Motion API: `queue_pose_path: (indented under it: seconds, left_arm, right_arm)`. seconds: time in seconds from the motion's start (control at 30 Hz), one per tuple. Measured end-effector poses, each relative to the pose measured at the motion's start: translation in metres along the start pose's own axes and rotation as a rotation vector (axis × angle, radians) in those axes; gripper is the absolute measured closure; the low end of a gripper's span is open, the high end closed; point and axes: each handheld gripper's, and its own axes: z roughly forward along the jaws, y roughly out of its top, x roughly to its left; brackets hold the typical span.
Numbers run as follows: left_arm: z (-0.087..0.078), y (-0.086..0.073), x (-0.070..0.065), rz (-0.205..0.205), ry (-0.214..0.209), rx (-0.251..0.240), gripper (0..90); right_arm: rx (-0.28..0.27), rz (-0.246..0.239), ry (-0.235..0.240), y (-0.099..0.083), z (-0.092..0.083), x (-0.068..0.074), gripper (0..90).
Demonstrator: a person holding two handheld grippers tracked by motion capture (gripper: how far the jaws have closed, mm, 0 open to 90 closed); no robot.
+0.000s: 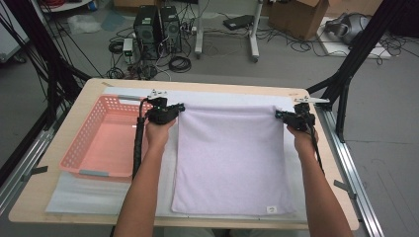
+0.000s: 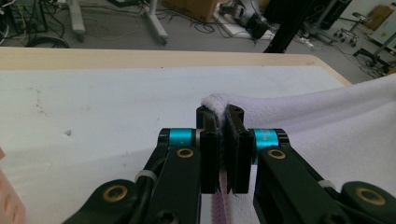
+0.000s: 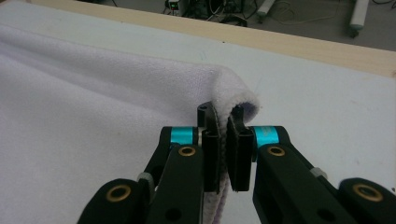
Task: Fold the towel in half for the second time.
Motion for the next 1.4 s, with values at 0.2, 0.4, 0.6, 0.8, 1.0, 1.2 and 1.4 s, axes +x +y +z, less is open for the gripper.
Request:
queue_pose_path:
  seconds: [0.2, 0.4, 0.6, 0.8, 1.0, 1.2, 1.4]
  left_arm:
    - [-0.015, 0.0, -0.01, 0.027, -0.036, -0.001, 85.2]
    - [-0.029, -0.001, -0.02, 0.046, -0.063, -0.033, 85.2]
    - [-0.044, -0.008, -0.023, 0.045, -0.09, -0.033, 85.2]
    - [-0.066, -0.022, -0.037, 0.063, -0.106, -0.032, 85.1]
    - [-0.082, -0.044, -0.044, 0.054, -0.1, -0.02, 84.8]
    - [-0.093, -0.062, -0.049, 0.069, -0.107, -0.019, 84.8]
    - [-0.1, -0.078, -0.054, 0.07, -0.123, -0.028, 84.7]
  right_arm:
    - [-0.027, 0.006, 0.017, -0.004, -0.016, 0.006, 86.0]
    - [-0.05, -0.011, 0.018, -0.006, -0.032, 0.012, 85.9]
    - [-0.065, -0.025, 0.009, -0.01, -0.049, 0.022, 85.9]
    - [-0.08, -0.022, 0.008, -0.031, -0.072, 0.035, 85.8]
    - [-0.064, -0.02, 0.023, -0.06, -0.088, 0.048, 85.8]
    - [-0.064, -0.046, 0.041, -0.075, -0.097, 0.058, 85.7]
    - [-0.062, -0.047, 0.063, -0.086, -0.099, 0.061, 85.6]
